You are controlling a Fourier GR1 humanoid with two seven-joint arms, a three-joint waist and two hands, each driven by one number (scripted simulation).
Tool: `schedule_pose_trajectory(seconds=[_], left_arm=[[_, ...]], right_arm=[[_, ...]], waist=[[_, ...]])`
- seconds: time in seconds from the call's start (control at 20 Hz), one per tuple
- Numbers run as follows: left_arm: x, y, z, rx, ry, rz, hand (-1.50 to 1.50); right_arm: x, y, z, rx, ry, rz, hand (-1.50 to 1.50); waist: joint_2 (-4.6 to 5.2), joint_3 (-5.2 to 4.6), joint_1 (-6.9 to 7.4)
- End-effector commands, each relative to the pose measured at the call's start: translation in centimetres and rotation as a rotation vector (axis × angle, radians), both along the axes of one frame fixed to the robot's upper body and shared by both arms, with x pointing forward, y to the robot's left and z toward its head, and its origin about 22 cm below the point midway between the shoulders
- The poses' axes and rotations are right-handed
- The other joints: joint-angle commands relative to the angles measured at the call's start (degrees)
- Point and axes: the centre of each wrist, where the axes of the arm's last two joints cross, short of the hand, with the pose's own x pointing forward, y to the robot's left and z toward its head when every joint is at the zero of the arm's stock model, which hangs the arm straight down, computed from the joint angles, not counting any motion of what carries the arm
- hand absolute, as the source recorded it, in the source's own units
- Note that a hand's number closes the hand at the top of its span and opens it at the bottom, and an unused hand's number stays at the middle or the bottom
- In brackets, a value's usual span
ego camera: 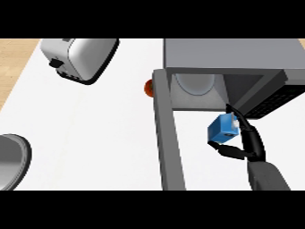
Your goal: Pick up the milk, place it into the microwave and close the microwave
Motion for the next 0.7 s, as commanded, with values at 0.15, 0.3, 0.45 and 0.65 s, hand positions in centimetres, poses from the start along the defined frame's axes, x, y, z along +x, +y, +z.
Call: schedule_pose_trajectory(seconds=[0.15,0.3,0.45,0.65], left_arm=[[-0.9,-0.6,0.9,-0.001,-0.049,-0.030,-1.50],[-0.2,-0.6,-0.1,0.006,-0.067,-0.021,-1.50],[-0.4,0.5,1.3,0.005,-0.062,-0.014,-1.50],[-2.0,0.0,2.0,0.010,-0.028,-0.047,-1.50]], right_arm=[[0.3,0.3,-1.0,0.014,-0.067,0.106,1.50],[1.6,1.1,-0.5,-0.086,-0.148,0.086,1.50],[3.0,3.0,0.6,0.004,-0.154,0.087,1.50],[2.1,2.0,0.4,0.030,-0.165,0.159,1.50]], waist=[[-0.03,-0.01,0.01],[0.09,0.01,0.21],[-0.10,-0.03,-0.30],[-0.17,-0.03,-0.22]])
